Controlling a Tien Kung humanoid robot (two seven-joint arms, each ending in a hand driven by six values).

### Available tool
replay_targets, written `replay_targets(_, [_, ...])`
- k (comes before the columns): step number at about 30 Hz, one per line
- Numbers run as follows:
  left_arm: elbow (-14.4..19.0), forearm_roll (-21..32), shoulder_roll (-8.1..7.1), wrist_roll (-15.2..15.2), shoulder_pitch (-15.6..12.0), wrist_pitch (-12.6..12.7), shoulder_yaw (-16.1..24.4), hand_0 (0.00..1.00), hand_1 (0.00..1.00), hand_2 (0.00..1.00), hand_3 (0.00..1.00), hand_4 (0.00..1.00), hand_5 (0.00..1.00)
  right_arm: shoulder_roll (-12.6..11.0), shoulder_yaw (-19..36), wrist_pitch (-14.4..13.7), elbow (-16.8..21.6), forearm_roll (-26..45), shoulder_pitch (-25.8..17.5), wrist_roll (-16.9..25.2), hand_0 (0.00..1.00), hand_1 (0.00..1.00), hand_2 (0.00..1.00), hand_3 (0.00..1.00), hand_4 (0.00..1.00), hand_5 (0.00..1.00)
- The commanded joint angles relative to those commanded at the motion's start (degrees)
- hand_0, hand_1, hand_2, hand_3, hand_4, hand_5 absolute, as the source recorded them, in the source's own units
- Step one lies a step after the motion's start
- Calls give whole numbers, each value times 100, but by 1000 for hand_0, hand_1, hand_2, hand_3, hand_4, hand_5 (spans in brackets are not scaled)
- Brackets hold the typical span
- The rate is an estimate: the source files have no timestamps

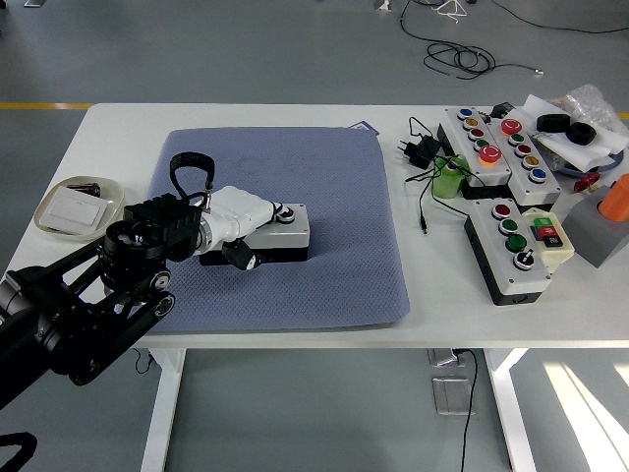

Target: Pick up the button,place it on the desk,press the button,press the button

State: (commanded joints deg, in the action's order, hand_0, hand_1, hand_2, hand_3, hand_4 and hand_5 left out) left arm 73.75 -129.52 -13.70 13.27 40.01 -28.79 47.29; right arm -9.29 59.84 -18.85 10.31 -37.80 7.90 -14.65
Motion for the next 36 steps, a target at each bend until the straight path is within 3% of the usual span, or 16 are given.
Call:
replay_targets(9, [96,-1,-16,17,6,-5,29,2,28,75,833,704,200,0,16,2,0,-20,1,-5,787,797,817,751,412,479])
replay_targets(20, [690,-48,-49,-15,-21,599,304,2,27,76,835,707,201,0,31,1,0,-28,-1,-2,787,797,817,751,412,479])
replay_targets(26, [745,-48,-57,16,-49,865,453,2,29,76,836,709,208,-3,40,6,0,-51,-2,-8,787,797,817,751,412,479])
replay_targets(27, [727,-48,-61,46,-72,1020,493,17,116,183,898,816,472,-3,42,5,0,-49,-3,-8,787,797,817,751,412,479])
replay_targets(30, [676,4,-59,131,-129,1576,539,17,116,183,898,816,472,-3,46,2,0,-44,-10,-8,787,797,817,751,412,479])
replay_targets(32, [607,340,-52,159,-185,2060,552,17,116,183,898,816,472,-1,52,1,0,-60,-14,-13,787,797,817,751,412,479])
replay_targets(33, [589,529,-49,147,-204,2318,557,418,551,567,986,834,795,-1,53,1,0,-67,-15,-14,787,797,817,751,412,479])
replay_targets(36, [480,1164,-36,-67,-259,3019,582,418,551,567,986,834,795,2,50,-2,0,-57,-26,-13,787,797,817,751,412,479])
